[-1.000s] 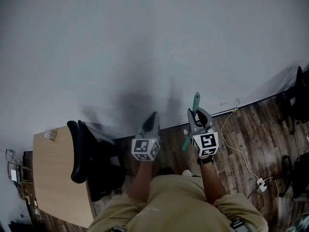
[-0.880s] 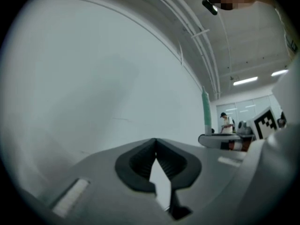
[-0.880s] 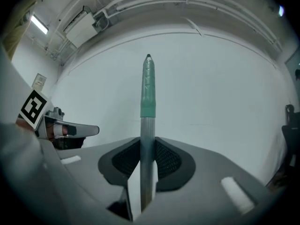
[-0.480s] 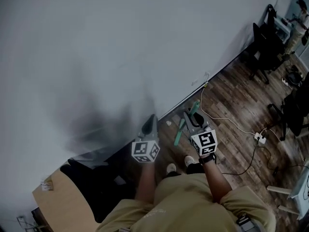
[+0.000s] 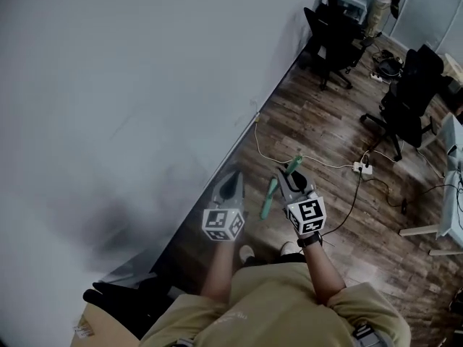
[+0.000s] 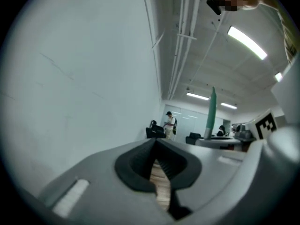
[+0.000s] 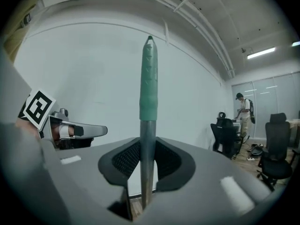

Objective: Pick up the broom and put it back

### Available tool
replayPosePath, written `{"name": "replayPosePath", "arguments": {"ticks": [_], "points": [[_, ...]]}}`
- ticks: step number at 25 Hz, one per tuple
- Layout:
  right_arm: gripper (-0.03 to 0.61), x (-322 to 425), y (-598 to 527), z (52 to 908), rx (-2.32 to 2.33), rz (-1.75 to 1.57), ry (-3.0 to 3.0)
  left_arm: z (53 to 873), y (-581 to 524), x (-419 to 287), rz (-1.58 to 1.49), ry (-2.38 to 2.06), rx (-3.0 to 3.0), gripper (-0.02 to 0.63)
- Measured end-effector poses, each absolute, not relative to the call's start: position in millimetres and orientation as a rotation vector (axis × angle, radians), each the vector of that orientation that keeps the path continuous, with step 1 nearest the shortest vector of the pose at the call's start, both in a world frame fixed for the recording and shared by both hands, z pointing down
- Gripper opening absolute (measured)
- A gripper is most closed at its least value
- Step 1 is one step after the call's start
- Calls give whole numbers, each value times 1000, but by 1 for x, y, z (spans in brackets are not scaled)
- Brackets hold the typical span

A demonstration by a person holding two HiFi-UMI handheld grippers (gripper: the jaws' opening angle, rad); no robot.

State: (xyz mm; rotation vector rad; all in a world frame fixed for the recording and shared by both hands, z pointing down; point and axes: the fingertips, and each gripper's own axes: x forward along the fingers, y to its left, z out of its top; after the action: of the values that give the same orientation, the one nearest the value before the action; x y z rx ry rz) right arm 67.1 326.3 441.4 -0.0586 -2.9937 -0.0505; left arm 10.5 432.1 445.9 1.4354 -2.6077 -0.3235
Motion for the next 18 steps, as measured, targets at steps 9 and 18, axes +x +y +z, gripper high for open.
{"name": "replayPosePath", "arguments": {"ticks": [9,18], "points": [[81,147,186,425,146,17,-3029,428,291,51,-227,-2520,1622,0],[84,232,60,434,350,169,-3049,439,125,155,-57,-2338,1898,0]]}}
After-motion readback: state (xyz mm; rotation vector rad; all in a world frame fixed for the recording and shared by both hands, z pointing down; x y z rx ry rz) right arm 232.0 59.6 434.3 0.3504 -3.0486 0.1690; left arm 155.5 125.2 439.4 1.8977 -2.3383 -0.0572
